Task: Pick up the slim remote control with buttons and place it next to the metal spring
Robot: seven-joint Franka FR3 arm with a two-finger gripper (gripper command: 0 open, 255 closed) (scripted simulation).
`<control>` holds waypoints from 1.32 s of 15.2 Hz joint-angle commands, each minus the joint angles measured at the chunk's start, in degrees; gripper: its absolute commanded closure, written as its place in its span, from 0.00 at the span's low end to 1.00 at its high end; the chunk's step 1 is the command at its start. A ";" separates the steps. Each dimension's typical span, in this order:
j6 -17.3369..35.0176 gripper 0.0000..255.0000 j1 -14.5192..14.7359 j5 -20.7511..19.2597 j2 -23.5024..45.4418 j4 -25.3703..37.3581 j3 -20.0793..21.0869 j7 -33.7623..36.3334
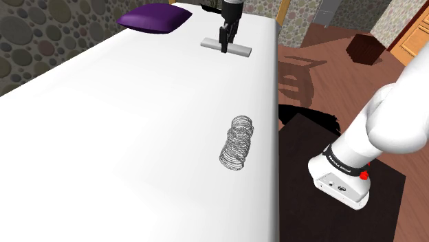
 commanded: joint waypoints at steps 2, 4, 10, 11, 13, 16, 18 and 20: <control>0.51 1.00 2.09 -0.23 -2.15 -2.67 1.88 4.14; 0.66 1.00 3.44 -0.28 -3.14 -3.86 3.17 6.80; 0.79 1.00 7.42 -0.20 -4.85 -5.87 7.27 14.86; 0.77 1.00 8.09 -0.18 -4.95 -5.97 7.97 16.22; 0.70 1.00 9.42 -0.14 -4.98 -5.98 9.38 18.94; 0.52 1.00 11.43 -0.14 -4.61 -5.50 11.49 23.06; 0.41 1.00 12.25 -0.17 -4.32 -5.14 12.33 24.73; 1.91 1.00 12.26 -0.24 -3.97 -6.29 12.34 24.81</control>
